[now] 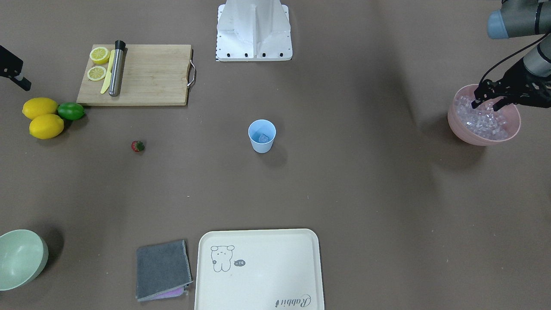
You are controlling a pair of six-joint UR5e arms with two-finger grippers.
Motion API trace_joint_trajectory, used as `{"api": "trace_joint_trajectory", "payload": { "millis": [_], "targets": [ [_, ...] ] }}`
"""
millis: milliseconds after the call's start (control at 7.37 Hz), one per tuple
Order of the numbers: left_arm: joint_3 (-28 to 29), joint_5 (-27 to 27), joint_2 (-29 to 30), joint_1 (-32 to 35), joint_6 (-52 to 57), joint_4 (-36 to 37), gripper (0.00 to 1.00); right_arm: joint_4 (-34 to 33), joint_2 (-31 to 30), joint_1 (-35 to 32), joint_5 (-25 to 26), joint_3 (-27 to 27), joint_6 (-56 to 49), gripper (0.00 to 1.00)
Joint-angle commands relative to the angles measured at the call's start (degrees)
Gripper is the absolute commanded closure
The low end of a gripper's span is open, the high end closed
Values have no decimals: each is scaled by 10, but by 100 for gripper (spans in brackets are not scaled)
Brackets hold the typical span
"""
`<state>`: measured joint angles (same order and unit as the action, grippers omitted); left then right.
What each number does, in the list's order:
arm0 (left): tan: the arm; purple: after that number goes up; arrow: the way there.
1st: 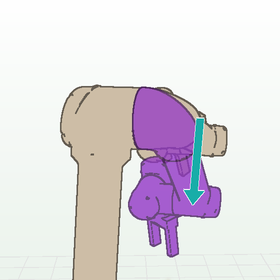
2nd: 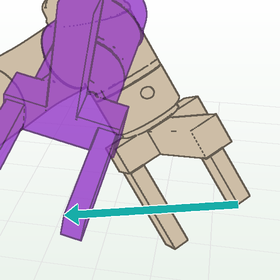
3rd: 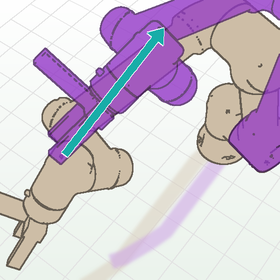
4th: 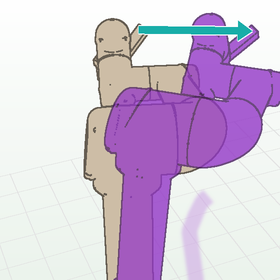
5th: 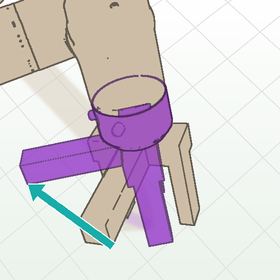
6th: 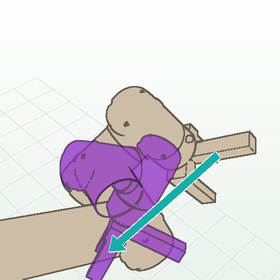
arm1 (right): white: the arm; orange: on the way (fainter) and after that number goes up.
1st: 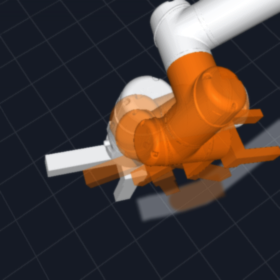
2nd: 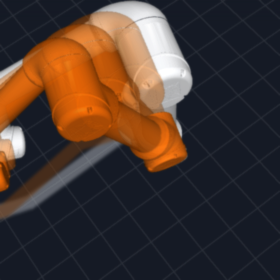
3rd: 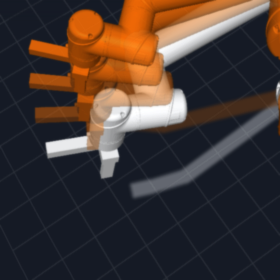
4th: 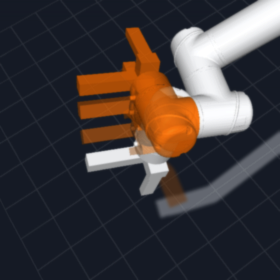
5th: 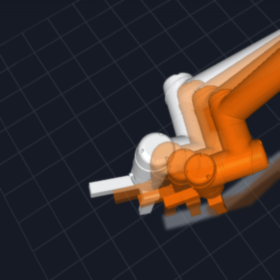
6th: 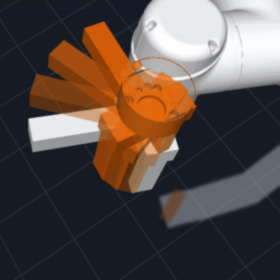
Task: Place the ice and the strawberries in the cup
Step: 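Move the left gripper back over the ice bowl, then lower the left gripper into the pink bowl and grasp an ice cube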
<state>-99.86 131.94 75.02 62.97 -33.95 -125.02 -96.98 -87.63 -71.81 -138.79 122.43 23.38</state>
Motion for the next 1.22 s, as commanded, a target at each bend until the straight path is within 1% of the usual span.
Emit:
{"api": "trace_joint_trajectory", "payload": {
  "millis": [0,1086],
  "targets": [
    [1,8,1,-3,-31,-11,27,-1,0,0,1,0,0,0],
    [19,13,2,-9,-32,-12,33,-1,8,1,0,-1,0,0]
  ]
}}
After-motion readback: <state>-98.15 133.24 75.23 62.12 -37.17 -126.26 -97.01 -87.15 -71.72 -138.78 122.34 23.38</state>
